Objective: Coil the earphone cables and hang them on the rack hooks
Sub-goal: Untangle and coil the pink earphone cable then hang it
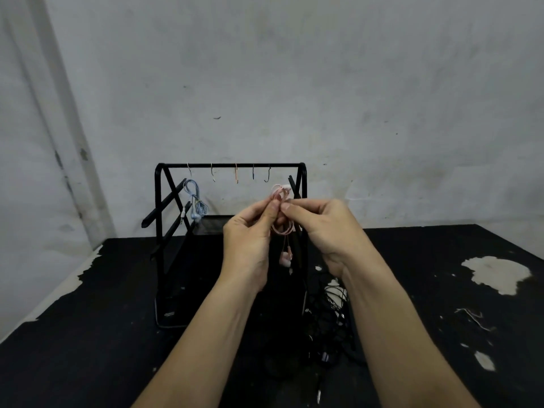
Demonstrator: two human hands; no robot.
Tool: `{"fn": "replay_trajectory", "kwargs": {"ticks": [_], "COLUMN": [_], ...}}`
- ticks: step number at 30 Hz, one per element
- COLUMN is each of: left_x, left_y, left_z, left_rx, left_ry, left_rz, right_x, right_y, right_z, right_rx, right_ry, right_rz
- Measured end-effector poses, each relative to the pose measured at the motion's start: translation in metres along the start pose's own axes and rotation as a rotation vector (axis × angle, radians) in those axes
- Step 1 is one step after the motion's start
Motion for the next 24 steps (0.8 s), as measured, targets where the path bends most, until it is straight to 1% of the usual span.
{"fn": "replay_trajectory", "kwargs": {"ticks": [2,6,11,14,17,24], "left_x": [0.0,0.0,0.0,0.0,0.001,-0.008], "left_y": [0.002,0.001,-0.001,-0.001,-0.003,-0.013], "left_z": [0.0,-0.001,-0.005,-0.007,-0.005,-0.006], "left_rx": [-0.008,-0.044,-0.049,-0.037,-0.067,-0.12], "left_ry": [-0.01,-0.016,-0.009,-0.018,-0.045,0.065], "left_rz": [0.01,0.028,0.116,0.107,0.056,0.145], "right_x": [0.003,0.002,0.005,0.012,0.014,0.01], "right_y": [-0.001,-0.004,0.004,0.011,0.015,0.016], "right_z": [0.001,0.001,0.0,-0.003,-0.007,-0.01], "right_rx": [-0.003,-0.04,0.018,0.049,0.04,0.05], "right_ry": [-0.028,-0.006,0.01,0.007,0.049,0.083], "right_rz": [-0.062,-0.032,-0.028,-0.028,-0.062,-0.043]}}
Point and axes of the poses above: each hand's wrist, its own z-axis away from the middle knuckle, its own x-axis out of the palm, y = z × x, the point moved 8 cm from there along -z, towards the middle knuckle, and after that the axes turned 8 degrees about x, right-handed, at the moved point
